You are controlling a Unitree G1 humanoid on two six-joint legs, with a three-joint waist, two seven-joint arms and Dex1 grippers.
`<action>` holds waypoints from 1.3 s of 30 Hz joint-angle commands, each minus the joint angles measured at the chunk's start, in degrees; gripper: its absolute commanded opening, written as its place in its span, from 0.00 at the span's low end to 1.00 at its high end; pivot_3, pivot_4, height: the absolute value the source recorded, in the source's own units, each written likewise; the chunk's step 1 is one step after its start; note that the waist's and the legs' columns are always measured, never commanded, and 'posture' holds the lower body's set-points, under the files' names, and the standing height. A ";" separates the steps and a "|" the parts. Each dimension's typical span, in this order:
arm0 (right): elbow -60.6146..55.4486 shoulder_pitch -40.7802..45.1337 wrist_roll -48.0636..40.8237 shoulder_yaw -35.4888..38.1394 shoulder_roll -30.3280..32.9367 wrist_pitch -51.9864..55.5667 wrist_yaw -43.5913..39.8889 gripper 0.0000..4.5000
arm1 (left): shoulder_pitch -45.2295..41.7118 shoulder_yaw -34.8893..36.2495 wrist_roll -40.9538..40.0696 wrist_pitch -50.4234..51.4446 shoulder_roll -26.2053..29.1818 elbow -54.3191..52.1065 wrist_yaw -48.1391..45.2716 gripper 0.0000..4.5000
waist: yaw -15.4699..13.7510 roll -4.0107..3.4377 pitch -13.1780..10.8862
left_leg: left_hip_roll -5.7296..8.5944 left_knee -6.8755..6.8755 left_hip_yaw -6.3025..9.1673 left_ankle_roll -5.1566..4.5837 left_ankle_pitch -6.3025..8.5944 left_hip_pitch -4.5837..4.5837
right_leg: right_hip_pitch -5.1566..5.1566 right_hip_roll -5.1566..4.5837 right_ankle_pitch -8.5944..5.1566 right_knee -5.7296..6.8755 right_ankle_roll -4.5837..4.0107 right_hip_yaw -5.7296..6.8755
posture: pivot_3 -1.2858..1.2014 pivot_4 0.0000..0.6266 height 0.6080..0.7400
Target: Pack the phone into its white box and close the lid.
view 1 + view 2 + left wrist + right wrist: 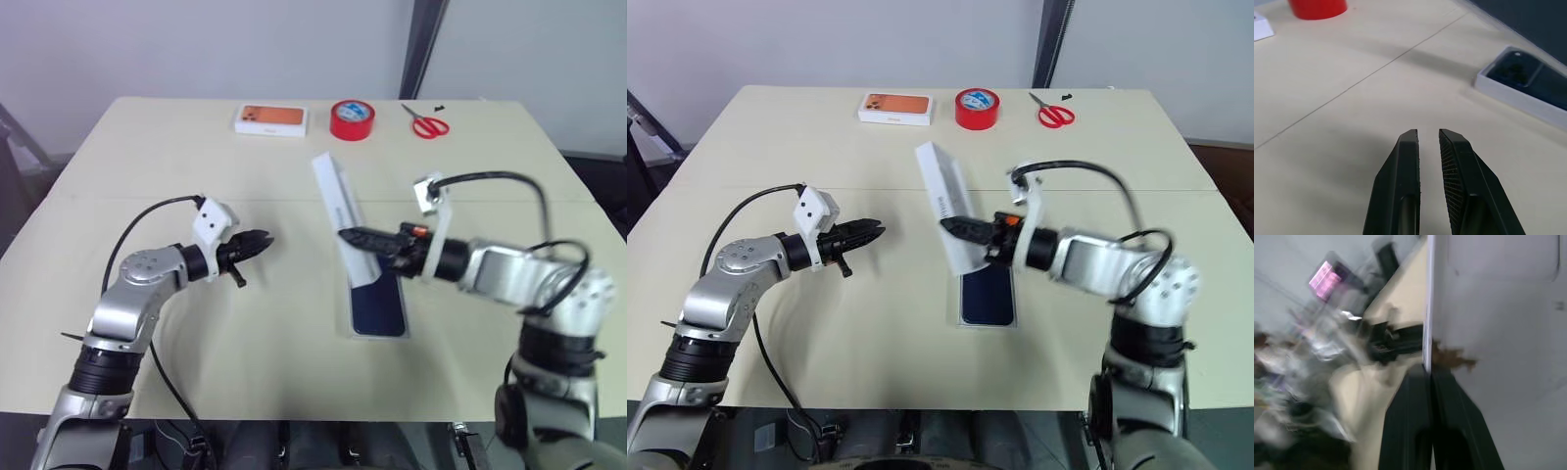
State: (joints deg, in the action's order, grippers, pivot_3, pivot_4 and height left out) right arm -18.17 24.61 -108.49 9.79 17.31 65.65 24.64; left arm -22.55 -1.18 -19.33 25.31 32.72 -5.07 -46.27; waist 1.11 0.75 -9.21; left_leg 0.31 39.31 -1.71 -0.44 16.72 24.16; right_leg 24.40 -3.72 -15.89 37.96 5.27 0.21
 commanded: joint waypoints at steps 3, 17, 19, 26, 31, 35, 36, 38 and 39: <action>-12.18 -6.76 -4.51 -7.22 -12.44 -18.14 20.35 0.01 | -1.21 -1.43 1.18 -2.16 -0.49 -1.91 -0.50 0.16 | 0.07 -0.03 0.02 | -0.05 0.00 -0.01 0.02 -0.01 -0.06 | 0.04 0.07 0.00 0.07 0.00 -0.05 | 0.52 0.24 0.88; -3.15 -0.56 -4.51 -5.55 16.81 -5.79 11.16 0.88 | -3.54 -11.27 1.75 0.56 -8.72 -5.79 -1.12 0.16 | -0.25 -0.04 0.04 | -0.02 0.02 -0.07 0.00 0.00 -0.07 | 0.04 0.06 0.00 -0.03 0.00 -0.09 | 0.52 0.24 0.88; -0.30 3.37 -4.43 -5.69 26.27 -2.14 6.80 0.88 | -4.01 -12.43 1.35 1.58 -9.77 -6.71 -1.50 0.16 | -0.43 -0.05 0.03 | -0.03 0.02 -0.07 -0.03 0.01 -0.05 | 0.05 0.07 -0.01 -0.05 -0.01 -0.09 | 0.52 0.24 0.88; 1.74 8.48 21.46 -8.72 42.29 2.84 -15.85 0.88 | -5.66 -16.95 3.33 2.37 -13.45 -6.87 -0.70 0.16 | -0.52 -0.03 0.05 | -0.08 -0.02 -0.04 -0.05 0.03 0.01 | 0.01 0.12 -0.01 -0.27 0.00 -0.08 | 0.52 0.24 0.88; -4.49 7.16 39.11 -13.78 47.46 -0.77 -33.00 0.58 | -6.48 -14.18 1.84 3.47 -14.76 -7.02 1.14 0.16 | -0.48 -0.06 0.05 | -0.10 0.00 -0.03 -0.06 0.04 -0.01 | 0.01 0.13 -0.01 -0.26 0.00 -0.08 | 0.52 0.24 0.88; -9.39 5.21 52.76 -18.39 50.79 -6.18 -43.18 0.11 | -7.07 -9.13 -0.46 6.80 -12.65 -8.92 2.34 0.16 | -0.52 -0.05 0.05 | -0.10 0.00 -0.02 -0.06 0.04 0.00 | 0.02 0.12 0.00 -0.26 0.00 -0.08 | 0.52 0.24 0.88; -10.52 4.57 56.35 -19.62 51.58 -7.95 -45.22 0.01 | -7.07 -8.33 -0.79 7.65 -11.88 -9.38 2.44 0.16 | -0.52 -0.05 0.05 | -0.09 0.01 -0.01 -0.06 0.04 0.01 | 0.02 0.12 -0.01 -0.26 0.00 -0.08 | 0.52 0.24 0.88; -12.34 3.16 62.64 -21.82 52.41 -11.33 -48.68 0.01 | -6.74 -7.02 -1.13 11.62 -8.67 -10.09 2.43 0.16 | -0.52 -0.05 0.05 | -0.09 0.00 -0.01 -0.06 0.04 0.00 | 0.03 0.12 -0.01 -0.27 0.00 -0.08 | 0.52 0.24 0.88; -12.98 2.49 64.76 -22.26 52.46 -12.43 -50.03 0.01 | -6.44 -6.73 -1.51 13.89 -7.01 -10.58 2.22 0.16 | -0.47 -0.05 0.05 | -0.09 0.00 -0.01 -0.06 0.04 0.01 | 0.03 0.12 -0.01 -0.27 0.00 -0.08 | 0.52 0.24 0.88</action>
State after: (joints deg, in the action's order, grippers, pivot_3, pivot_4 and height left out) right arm -28.74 27.15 -47.93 -12.38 68.84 56.03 -22.86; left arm -28.94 -9.36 -19.59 36.51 24.70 -13.50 -43.82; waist 0.64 0.70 -9.16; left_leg 0.21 39.32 -1.72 -0.50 16.76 24.15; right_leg 24.42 -3.60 -15.89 37.68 5.28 0.14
